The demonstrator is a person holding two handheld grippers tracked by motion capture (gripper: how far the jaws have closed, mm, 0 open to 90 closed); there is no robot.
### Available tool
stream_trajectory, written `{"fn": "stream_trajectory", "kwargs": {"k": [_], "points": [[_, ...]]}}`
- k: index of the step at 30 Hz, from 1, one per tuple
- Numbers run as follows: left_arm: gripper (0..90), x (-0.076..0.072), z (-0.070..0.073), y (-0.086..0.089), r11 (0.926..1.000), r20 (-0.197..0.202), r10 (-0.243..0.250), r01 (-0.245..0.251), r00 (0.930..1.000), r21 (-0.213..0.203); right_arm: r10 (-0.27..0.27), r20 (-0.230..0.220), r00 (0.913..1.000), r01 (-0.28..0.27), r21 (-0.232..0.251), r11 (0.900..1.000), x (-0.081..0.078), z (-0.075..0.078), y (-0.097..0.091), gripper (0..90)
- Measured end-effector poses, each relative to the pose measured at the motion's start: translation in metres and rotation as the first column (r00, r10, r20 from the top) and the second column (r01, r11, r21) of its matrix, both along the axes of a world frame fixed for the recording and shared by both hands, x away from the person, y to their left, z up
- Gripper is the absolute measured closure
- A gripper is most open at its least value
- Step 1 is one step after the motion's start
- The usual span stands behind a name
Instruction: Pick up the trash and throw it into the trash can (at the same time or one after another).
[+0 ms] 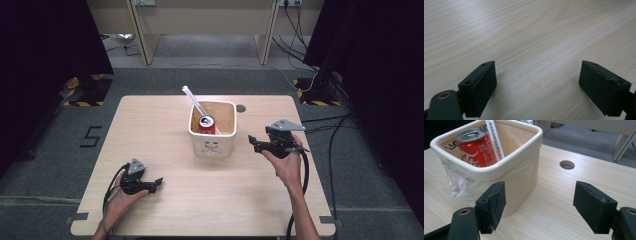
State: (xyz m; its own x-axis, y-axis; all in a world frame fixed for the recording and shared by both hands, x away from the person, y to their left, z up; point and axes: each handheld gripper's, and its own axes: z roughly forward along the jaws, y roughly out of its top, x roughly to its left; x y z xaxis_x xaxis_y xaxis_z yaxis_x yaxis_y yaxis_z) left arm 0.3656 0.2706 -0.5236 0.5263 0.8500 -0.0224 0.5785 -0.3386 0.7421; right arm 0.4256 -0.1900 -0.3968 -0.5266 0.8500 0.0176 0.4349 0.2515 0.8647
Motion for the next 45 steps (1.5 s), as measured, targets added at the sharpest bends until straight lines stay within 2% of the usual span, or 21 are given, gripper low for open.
{"fn": "stream_trajectory", "kwargs": {"k": [4, 9, 11, 12, 23, 29, 39, 45], "points": [[13.9, 0.0, 0.0, 0.0, 1.0, 0.0, 0.0, 0.0, 1.0, 0.0, 0.012, 0.016, 0.9998, -0.012, 0.0, 0.9999, -0.006, 0.001, 0.002, 26.2], [13.9, 0.0, 0.0, 0.0, 1.0, 0.0, 0.0, 0.0, 1.0, 0.0, 0.031, 0.004, 0.9995, -0.031, -0.026, 0.9992, -0.015, -0.005, 0.003, 25.4], [13.9, 0.0, 0.0, 0.0, 1.0, 0.0, 0.0, 0.0, 1.0, 0.0, 0.035, 0.009, 0.9993, -0.035, -0.017, 0.9992, -0.017, -0.007, 0.003, 25.3], [13.9, 0.0, 0.0, 0.0, 1.0, 0.0, 0.0, 0.0, 1.0, 0.0, 0.036, 0.006, 0.9993, -0.036, -0.008, 0.9993, -0.019, -0.008, 0.002, 25.3], [13.8, 0.0, 0.0, 0.0, 1.0, 0.0, 0.0, 0.0, 1.0, 0.0, 0.039, -0.025, 0.9989, -0.04, -0.03, 0.9988, -0.032, -0.025, -0.001, 24.3], [13.8, 0.0, 0.0, 0.0, 1.0, 0.0, 0.0, 0.0, 1.0, 0.001, 0.037, -0.045, 0.9983, -0.038, -0.017, 0.9991, -0.039, -0.036, -0.002, 23.6], [13.8, 0.0, 0.0, 0.0, 1.0, 0.0, -0.002, 0.002, 1.0, 0.002, 0.036, -0.056, 0.9978, -0.036, -0.003, 0.9993, -0.046, -0.047, -0.005, 22.2], [13.9, 0.0, 0.0, 0.0, 1.0, 0.0, -0.002, 0.002, 1.0, 0.002, 0.038, -0.071, 0.9967, -0.04, -0.014, 0.9991, -0.047, -0.057, -0.004, 21.5]]}}
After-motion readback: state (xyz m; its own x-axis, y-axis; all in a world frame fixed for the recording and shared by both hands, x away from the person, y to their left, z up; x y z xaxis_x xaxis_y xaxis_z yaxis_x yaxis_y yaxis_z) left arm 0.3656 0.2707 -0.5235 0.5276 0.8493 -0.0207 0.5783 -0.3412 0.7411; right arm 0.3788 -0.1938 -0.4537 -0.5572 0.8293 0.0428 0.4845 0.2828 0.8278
